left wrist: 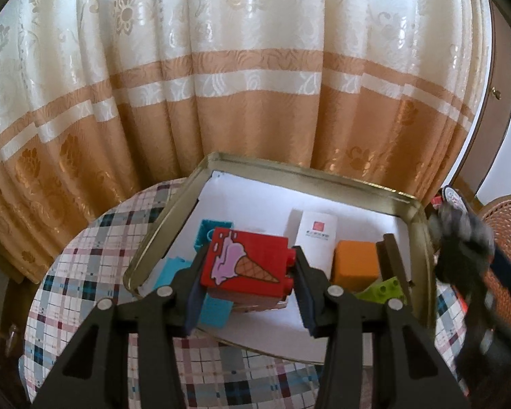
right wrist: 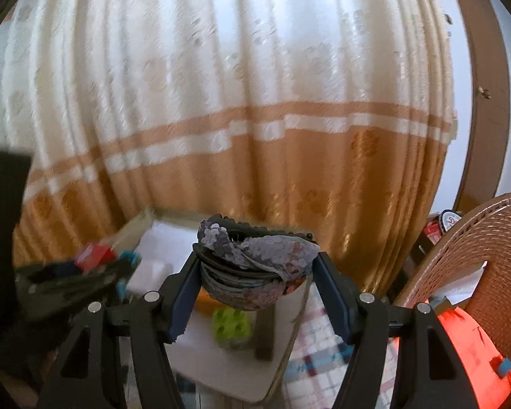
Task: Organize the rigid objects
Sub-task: 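Lower the bag and red block into the tray and open both grippers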
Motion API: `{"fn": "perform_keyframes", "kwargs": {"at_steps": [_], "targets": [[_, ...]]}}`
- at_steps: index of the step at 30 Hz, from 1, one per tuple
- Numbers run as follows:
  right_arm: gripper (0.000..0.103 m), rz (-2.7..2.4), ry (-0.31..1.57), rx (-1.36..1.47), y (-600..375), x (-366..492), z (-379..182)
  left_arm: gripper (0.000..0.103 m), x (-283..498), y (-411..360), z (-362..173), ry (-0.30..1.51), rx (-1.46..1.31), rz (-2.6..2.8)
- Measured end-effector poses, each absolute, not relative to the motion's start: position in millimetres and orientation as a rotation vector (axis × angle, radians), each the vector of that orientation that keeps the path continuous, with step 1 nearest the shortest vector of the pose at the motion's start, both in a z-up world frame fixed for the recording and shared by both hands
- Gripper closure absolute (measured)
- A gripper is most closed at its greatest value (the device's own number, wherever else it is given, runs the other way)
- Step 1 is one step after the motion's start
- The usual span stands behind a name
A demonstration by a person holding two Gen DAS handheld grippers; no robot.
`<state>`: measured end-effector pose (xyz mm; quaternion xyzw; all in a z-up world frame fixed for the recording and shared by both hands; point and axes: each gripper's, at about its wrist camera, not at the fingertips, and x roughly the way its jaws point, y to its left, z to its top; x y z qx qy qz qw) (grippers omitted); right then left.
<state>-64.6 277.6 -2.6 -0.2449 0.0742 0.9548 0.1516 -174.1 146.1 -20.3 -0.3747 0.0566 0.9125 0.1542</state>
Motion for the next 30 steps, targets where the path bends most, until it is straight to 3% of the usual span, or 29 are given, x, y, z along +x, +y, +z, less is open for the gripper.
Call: {"fn": "perform_keyframes", "kwargs": {"at_steps": [17, 25, 30], "targets": [[0.035, 2.778, 0.253, -0.794, 245.2, -79.4, -23.1, 0.057, -214.5, 144.4, -23.0, 0.249, -1.092, 2.678], [0.035, 2.782, 0.309, -0.766, 255.7, -107.5, -1.3, 0.057, -234.8, 149.9, -18.8, 0.257, -1.101, 2.676], [0.035, 2.799, 0.243, -0.825, 262.9, -138.2, 7.8, 0.057, -244.0, 145.7, -24.7, 0.199, -1.163, 2.652]]}}
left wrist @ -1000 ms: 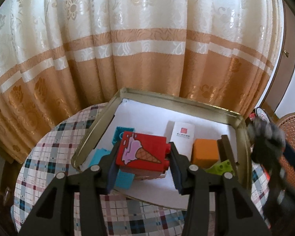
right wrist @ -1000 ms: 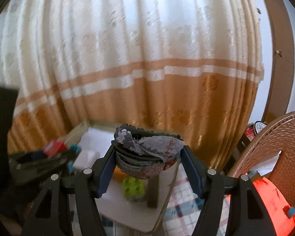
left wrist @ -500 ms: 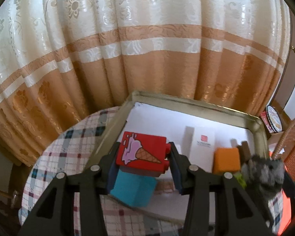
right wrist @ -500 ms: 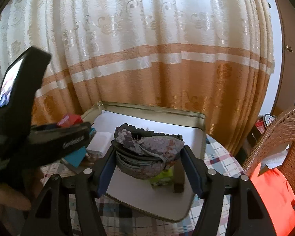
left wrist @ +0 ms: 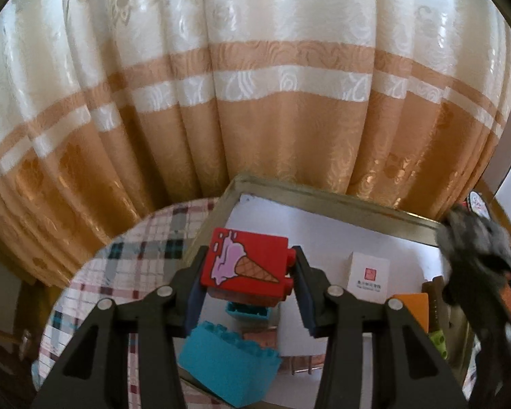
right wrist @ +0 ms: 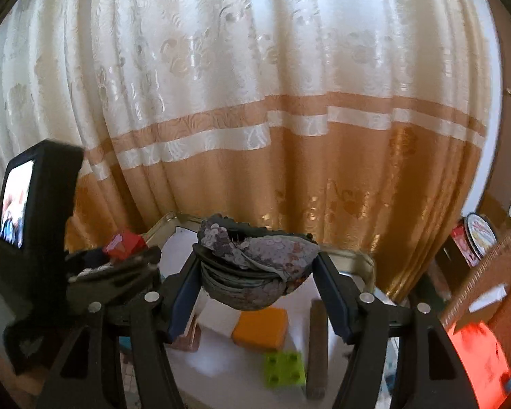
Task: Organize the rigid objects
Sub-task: 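Lower the bag and red block into the tray and open both grippers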
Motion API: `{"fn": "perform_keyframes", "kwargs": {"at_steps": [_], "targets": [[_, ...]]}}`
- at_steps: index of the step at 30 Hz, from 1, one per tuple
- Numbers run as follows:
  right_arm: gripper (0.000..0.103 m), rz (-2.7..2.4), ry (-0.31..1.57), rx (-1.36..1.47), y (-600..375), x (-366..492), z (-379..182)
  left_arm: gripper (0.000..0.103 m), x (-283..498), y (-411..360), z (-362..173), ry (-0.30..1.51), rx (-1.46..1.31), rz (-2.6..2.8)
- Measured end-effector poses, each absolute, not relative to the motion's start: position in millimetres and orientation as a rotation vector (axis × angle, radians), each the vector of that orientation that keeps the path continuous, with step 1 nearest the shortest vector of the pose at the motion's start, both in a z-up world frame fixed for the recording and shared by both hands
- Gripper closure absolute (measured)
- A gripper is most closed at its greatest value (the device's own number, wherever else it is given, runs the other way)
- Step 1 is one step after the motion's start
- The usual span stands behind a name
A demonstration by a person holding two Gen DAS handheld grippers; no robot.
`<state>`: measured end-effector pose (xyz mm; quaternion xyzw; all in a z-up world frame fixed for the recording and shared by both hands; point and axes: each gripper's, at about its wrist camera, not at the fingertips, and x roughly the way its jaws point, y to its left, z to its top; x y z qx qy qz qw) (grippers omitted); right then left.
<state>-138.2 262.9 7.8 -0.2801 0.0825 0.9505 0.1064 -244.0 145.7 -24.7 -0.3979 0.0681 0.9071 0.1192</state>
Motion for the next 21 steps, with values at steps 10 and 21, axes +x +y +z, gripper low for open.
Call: {"fn": "perform_keyframes", "kwargs": {"at_steps": [10, 21], "targets": [[0.035, 2.869, 0.21, -1.029, 269.6, -190.5, 5.7, 0.057, -228.7, 121.2, -36.5, 0.107, -1.174, 2.635], [0.036, 2.95, 0.154, -1.36, 255.6, -251.6, -13.8, 0.057, -197.7, 158.7, -47.2, 0.119, -1.142, 2.502]]}}
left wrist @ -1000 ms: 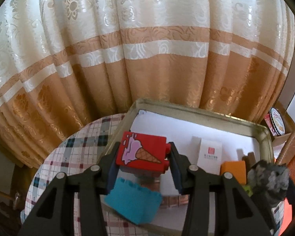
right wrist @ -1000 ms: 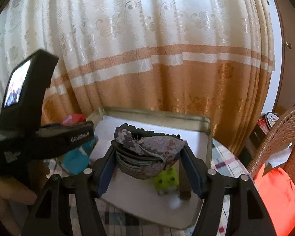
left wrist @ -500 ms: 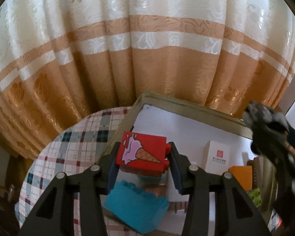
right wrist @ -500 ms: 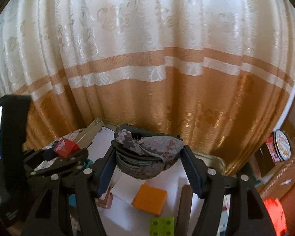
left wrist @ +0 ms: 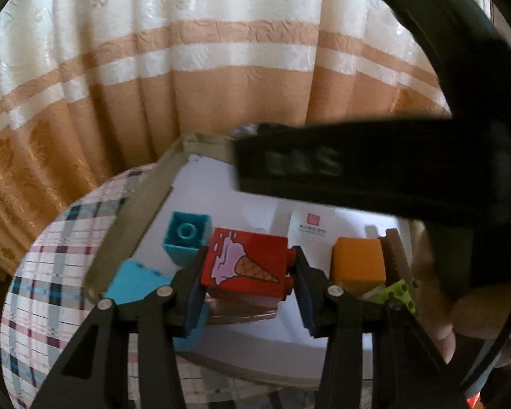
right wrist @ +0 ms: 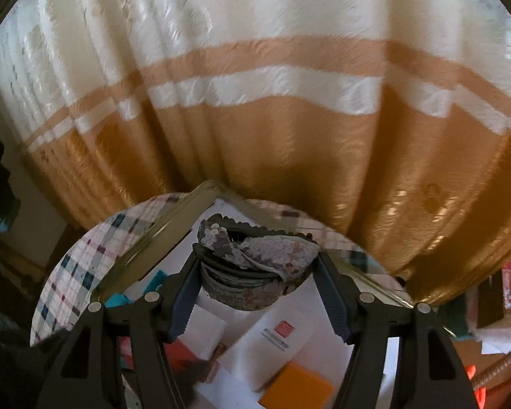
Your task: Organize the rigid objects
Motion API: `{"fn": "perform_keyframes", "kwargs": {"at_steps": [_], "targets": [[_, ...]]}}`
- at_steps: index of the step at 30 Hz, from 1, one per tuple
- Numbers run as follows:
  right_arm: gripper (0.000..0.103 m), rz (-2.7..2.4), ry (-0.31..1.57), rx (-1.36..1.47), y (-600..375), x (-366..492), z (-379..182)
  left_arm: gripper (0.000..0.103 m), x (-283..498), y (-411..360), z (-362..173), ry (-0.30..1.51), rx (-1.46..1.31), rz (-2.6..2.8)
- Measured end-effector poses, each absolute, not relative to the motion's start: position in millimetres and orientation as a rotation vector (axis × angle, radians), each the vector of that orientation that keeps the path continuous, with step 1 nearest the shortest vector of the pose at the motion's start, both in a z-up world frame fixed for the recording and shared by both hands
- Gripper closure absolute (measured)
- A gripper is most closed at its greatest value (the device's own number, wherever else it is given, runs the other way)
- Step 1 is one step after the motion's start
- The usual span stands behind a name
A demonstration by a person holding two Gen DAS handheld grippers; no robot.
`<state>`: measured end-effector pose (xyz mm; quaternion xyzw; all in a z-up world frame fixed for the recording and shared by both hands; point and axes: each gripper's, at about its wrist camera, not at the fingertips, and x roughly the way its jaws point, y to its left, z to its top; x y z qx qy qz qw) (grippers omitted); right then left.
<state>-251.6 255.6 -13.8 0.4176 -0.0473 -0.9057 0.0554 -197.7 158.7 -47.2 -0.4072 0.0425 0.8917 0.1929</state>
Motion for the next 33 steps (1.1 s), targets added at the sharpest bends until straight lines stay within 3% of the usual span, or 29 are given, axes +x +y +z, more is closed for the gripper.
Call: {"fn": "perform_keyframes", "kwargs": {"at_steps": [10, 18, 20, 27, 29, 33], "targets": [[0.035, -2.596, -0.348, 1.368, 261.8, -284.7, -39.8, 0.06, -217.9, 165.7, -56.9, 0.172, -1.162, 2.534], [0.033, -2.545, -0.353, 1.475, 260.9, -293.4, -59.7, 0.058, -220.9, 164.6, -60.2, 0.17, -1.157, 2.546], [0.033, -2.531, -0.378, 1.477, 266.2, -291.1, -58.6, 0.045, -221.9, 165.0, -61.4, 0.156, -1.174, 2.529], [0.025, -2.631, -0.509, 1.343, 293.2, -258.4, -32.5, 0.018, -218.0, 162.4, -52.1, 0.136, -1.155, 2.535], [0.02, -2.656, -0.507, 1.316, 297.3, -248.7, -24.9, 0.003, -208.2, 165.6, -46.6, 0.182, -1.122, 2.578], [0.016, -2.683, -0.538, 1.305, 304.5, -231.5, -17.8, 0.0, -203.8, 158.4, -39.3, 0.146, -1.106, 2.585]]}}
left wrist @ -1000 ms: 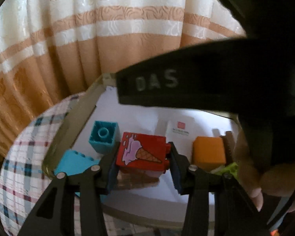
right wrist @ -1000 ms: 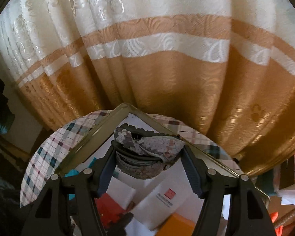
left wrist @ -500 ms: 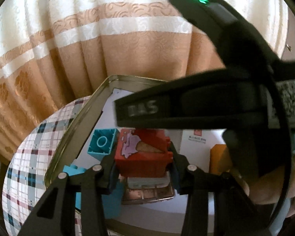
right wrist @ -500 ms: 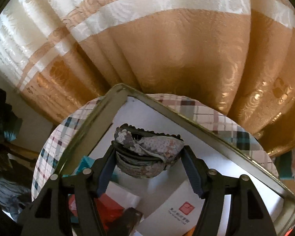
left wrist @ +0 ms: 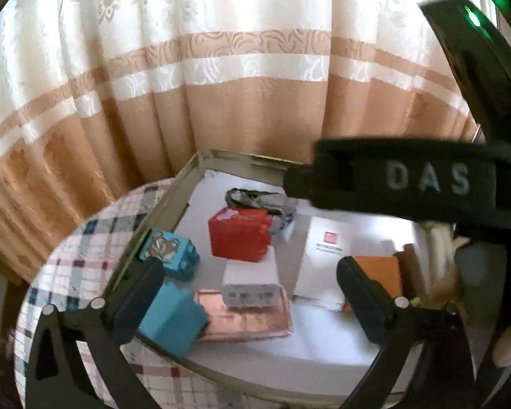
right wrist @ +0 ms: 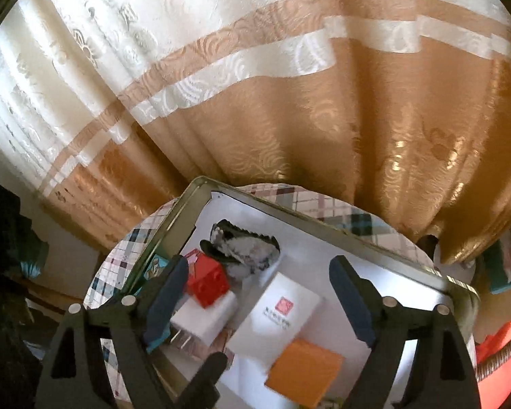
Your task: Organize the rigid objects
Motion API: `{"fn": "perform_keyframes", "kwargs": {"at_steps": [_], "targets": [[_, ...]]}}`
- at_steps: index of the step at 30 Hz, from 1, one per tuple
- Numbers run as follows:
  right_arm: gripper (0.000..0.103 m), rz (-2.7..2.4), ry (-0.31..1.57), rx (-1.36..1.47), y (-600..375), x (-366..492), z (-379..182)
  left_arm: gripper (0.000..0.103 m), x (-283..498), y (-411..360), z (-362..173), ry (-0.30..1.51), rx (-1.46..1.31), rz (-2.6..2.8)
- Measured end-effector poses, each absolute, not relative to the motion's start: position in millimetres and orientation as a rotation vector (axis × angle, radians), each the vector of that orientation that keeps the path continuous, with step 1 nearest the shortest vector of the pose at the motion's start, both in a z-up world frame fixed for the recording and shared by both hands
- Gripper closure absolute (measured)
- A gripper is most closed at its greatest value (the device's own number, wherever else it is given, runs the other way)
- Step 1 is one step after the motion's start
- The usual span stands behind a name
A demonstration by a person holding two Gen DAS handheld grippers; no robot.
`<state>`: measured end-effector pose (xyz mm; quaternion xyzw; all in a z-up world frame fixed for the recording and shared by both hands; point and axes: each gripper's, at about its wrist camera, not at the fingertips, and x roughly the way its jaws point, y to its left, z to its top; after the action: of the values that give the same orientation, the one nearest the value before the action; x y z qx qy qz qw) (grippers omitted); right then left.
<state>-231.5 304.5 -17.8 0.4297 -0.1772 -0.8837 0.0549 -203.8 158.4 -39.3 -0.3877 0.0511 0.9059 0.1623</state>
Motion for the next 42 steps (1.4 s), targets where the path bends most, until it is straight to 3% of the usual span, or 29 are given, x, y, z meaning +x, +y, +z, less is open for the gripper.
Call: {"fn": "perform_keyframes", "kwargs": {"at_steps": [16, 26, 42], "targets": [[0.016, -2.758, -0.635, 1.317, 299.2, -163.7, -18.3, 0.0, -169.2, 139.2, -42.0, 0.132, -1.202, 2.569], [0.016, -3.069, -0.476, 1.099, 271.9, -102.4, -2.4, 0.0, -136.1, 117.2, -38.3, 0.199, -1.102, 2.676], [0.016, -3.308, -0.41, 0.832, 239.8, -27.9, -5.5, 0.0, -94.4, 88.0, -30.3, 0.163, -0.97, 2.784]]}}
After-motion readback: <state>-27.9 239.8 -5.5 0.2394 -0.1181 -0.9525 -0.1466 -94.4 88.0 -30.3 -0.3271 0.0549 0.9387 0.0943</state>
